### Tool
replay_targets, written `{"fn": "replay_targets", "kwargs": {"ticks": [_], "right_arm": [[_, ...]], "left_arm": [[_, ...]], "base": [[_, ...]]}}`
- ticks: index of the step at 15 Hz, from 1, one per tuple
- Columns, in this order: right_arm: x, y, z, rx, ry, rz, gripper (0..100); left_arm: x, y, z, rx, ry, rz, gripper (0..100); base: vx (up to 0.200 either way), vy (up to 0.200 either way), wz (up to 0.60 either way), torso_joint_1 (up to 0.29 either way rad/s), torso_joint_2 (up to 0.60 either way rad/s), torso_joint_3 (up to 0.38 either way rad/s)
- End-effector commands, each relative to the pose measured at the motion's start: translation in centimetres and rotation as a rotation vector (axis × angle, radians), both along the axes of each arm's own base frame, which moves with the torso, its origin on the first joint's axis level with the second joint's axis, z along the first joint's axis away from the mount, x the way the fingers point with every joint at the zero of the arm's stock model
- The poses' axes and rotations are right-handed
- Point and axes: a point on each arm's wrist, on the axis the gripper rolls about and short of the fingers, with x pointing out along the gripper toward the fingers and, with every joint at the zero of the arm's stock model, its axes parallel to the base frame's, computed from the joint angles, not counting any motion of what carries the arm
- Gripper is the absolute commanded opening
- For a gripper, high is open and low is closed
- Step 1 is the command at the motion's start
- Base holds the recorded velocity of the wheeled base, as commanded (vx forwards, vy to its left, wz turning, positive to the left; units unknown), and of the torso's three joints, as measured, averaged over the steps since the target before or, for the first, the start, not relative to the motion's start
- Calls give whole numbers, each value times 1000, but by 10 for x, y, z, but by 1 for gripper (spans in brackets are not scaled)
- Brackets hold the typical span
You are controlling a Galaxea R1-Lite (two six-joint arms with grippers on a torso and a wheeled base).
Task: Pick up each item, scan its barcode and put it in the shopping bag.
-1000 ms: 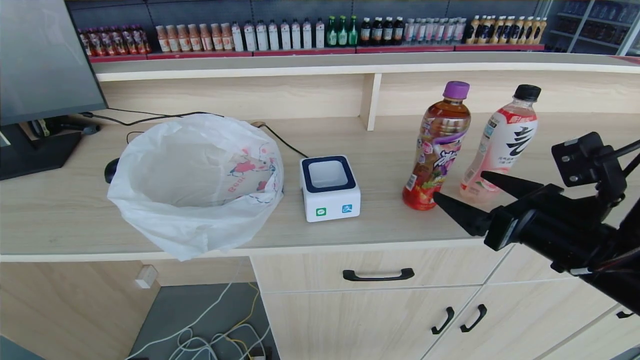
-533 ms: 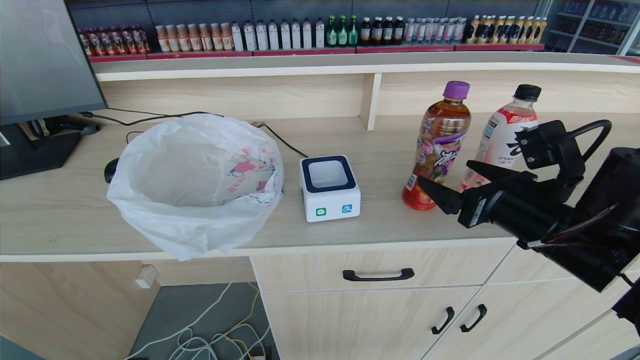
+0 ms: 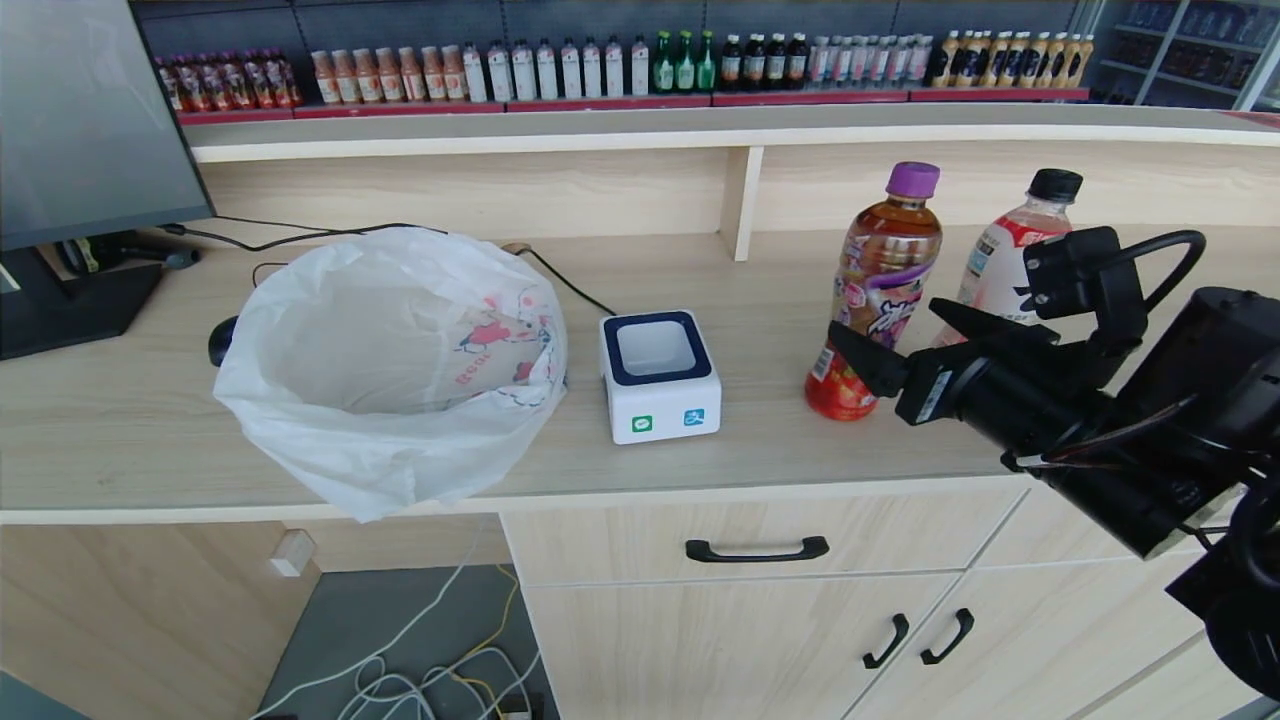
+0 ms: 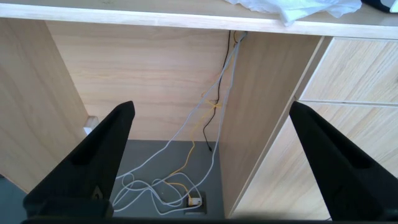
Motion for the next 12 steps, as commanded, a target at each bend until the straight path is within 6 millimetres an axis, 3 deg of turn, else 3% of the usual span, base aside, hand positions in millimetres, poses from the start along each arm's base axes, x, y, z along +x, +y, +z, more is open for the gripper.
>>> {"fn": "replay_targets", "kwargs": {"ticks": [1,12], "right_arm": [[4,1,-3,-2,10,-4,100],[22,0,-16,37,26,-26,100]], "left_arm": [[0,0,0,0,-1,0,100],[0,0,0,0,0,0,100]], "base": [[0,0,0,0,0,0],[0,0,0,0,0,0]]}}
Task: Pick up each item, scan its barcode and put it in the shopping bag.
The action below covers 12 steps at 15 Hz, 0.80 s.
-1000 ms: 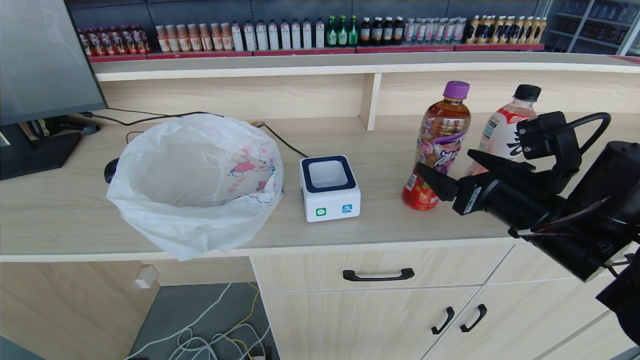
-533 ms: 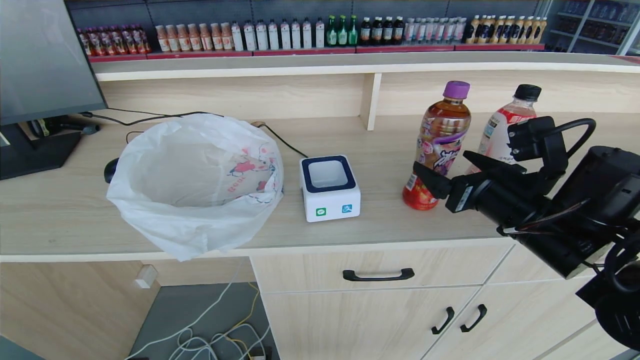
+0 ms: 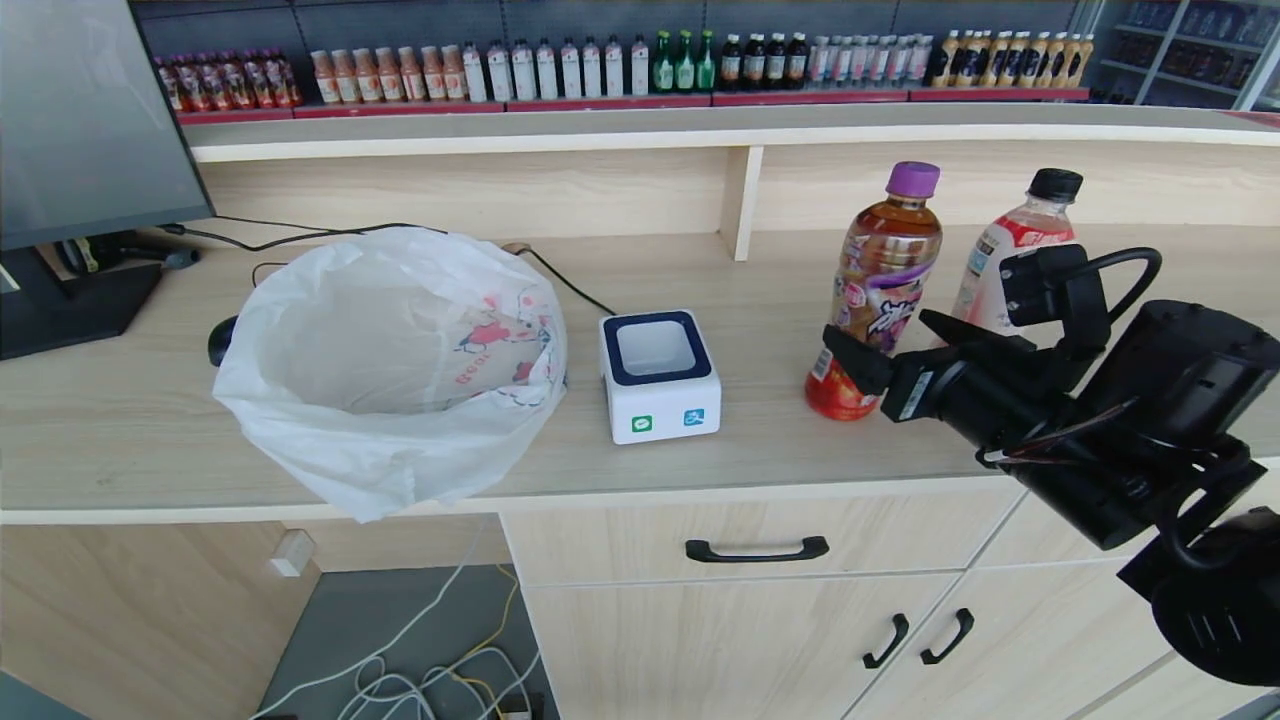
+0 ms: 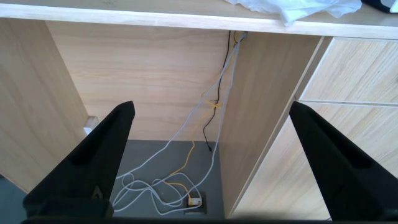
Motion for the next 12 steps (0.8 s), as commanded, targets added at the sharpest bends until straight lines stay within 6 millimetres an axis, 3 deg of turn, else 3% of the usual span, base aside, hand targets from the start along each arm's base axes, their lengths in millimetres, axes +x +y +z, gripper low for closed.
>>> {"fn": "replay_targets", "kwargs": {"ticks": [1,12], "right_arm": [[6,3,-1,-1,-1,1,100],[31,19,6,5,-54,14,100]], "left_arm": [[0,0,0,0,0,0,100],[0,0,0,0,0,0,100]], "base": [[0,0,0,0,0,0],[0,0,0,0,0,0]]}}
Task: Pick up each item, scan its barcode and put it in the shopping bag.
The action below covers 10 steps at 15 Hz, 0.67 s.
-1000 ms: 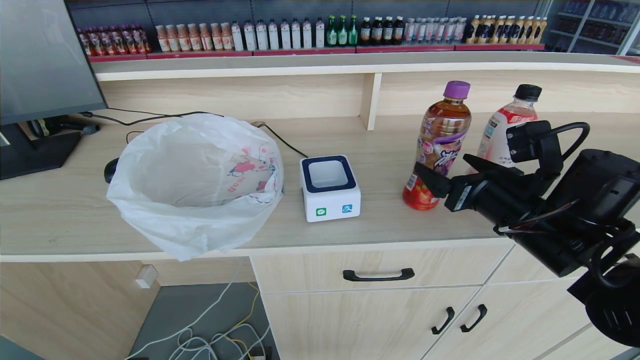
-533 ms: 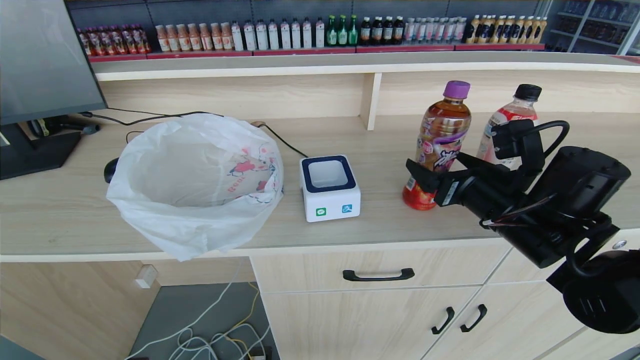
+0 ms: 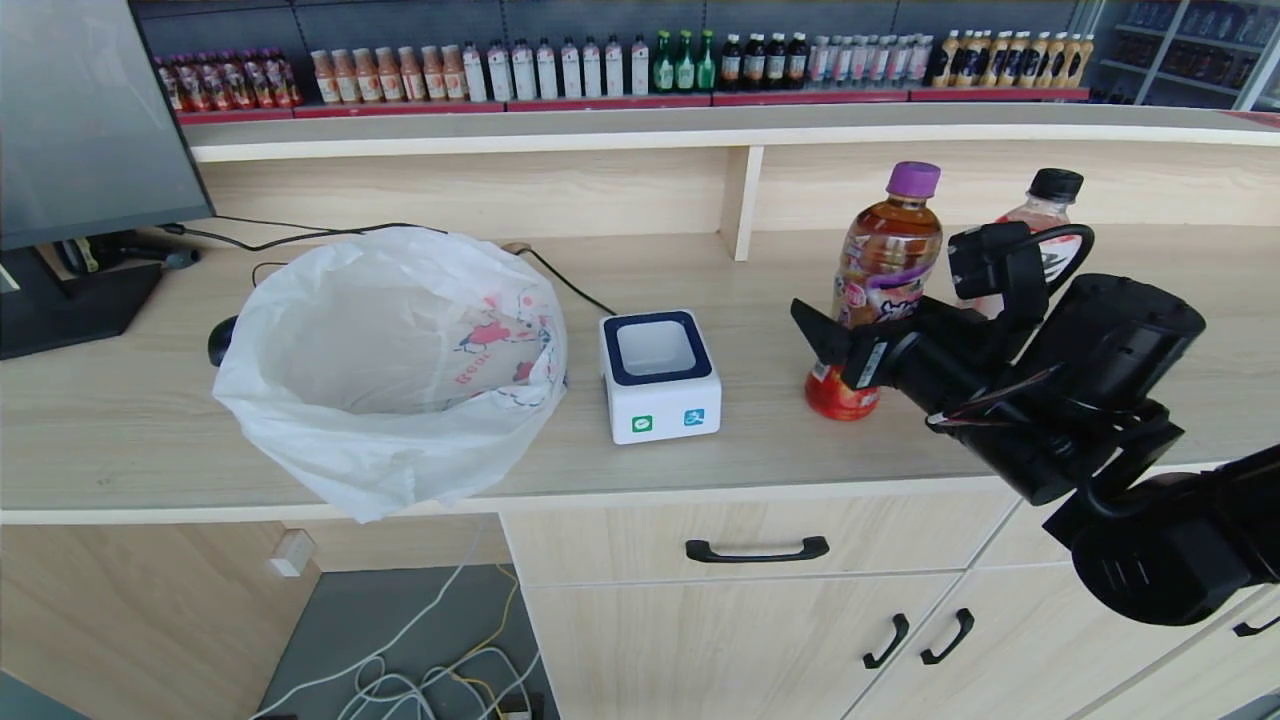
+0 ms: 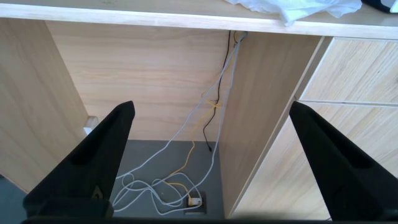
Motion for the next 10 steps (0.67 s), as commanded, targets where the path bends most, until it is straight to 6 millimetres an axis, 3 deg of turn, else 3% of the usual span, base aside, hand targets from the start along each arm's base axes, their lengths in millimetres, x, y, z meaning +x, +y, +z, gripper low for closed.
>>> {"fn": "replay_targets", "kwargs": {"ticks": [1,10], "right_arm": [[2,1,0,-9,-4,-1,100],[3,9,2,-8,-8,-72,100]], "left_arm": [[0,0,0,0,0,0,100],[0,0,0,0,0,0,100]], "base": [[0,0,0,0,0,0],[0,0,0,0,0,0]]}}
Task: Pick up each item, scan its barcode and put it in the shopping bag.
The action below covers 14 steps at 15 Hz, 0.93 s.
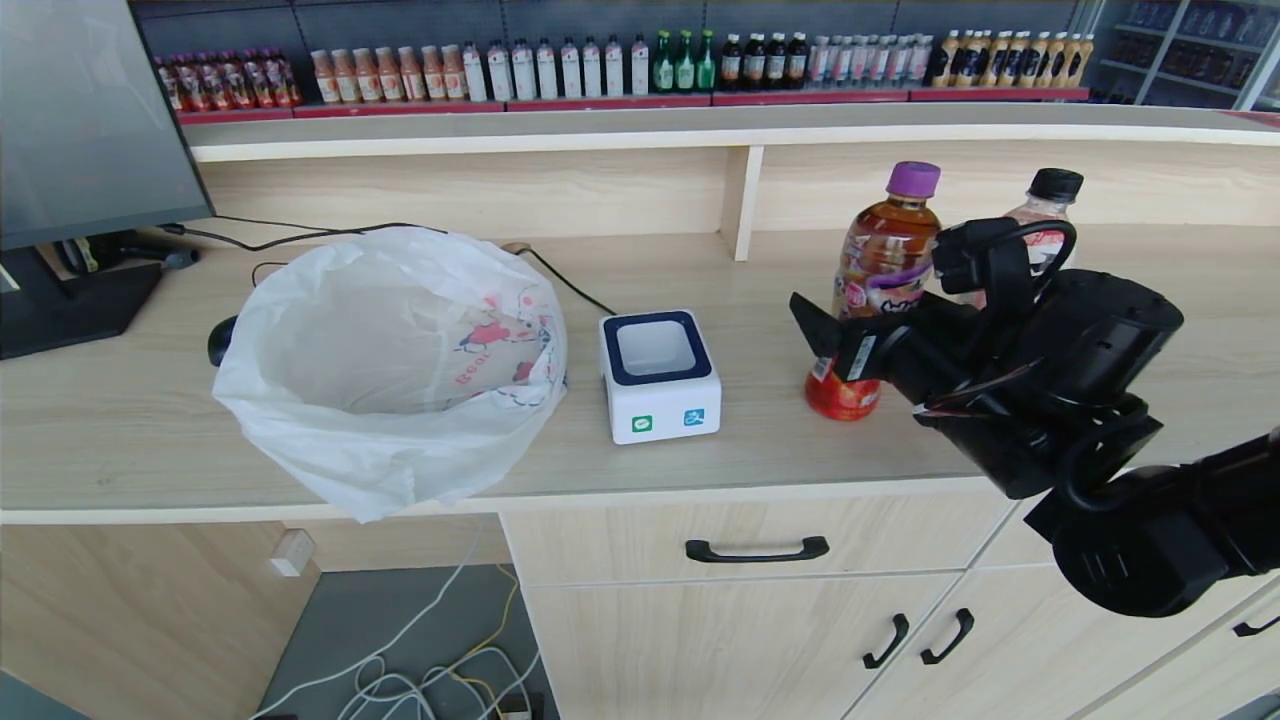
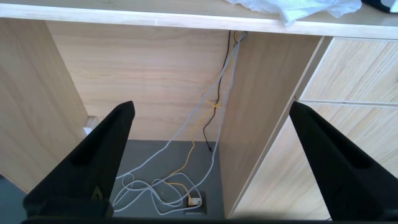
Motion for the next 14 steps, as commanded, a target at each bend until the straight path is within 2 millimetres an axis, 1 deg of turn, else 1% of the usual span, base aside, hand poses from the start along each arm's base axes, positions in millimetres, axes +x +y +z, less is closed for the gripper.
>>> {"fn": "replay_targets", "kwargs": {"ticks": [1,3,4,7,10,14], "right_arm": [[-1,1,1,0,-2,4,100],[1,1,5,5,-16,2,100],[1,1,5,7,-16,2,0],[-1,1,4,6,-13,6,0],[-8,-3,2,5,1,13,0],[-11,-5,5,9,-6,13,0]], "left_arm": [[0,0,0,0,0,0,100],[0,0,0,0,0,0,100],[0,0,0,0,0,0,100],[0,0,0,0,0,0,100],[0,0,0,0,0,0,100],[0,0,0,0,0,0,100]], "base": [[0,0,0,0,0,0],[0,0,0,0,0,0],[0,0,0,0,0,0],[0,0,0,0,0,0],[0,0,0,0,0,0],[0,0,0,0,0,0]]}}
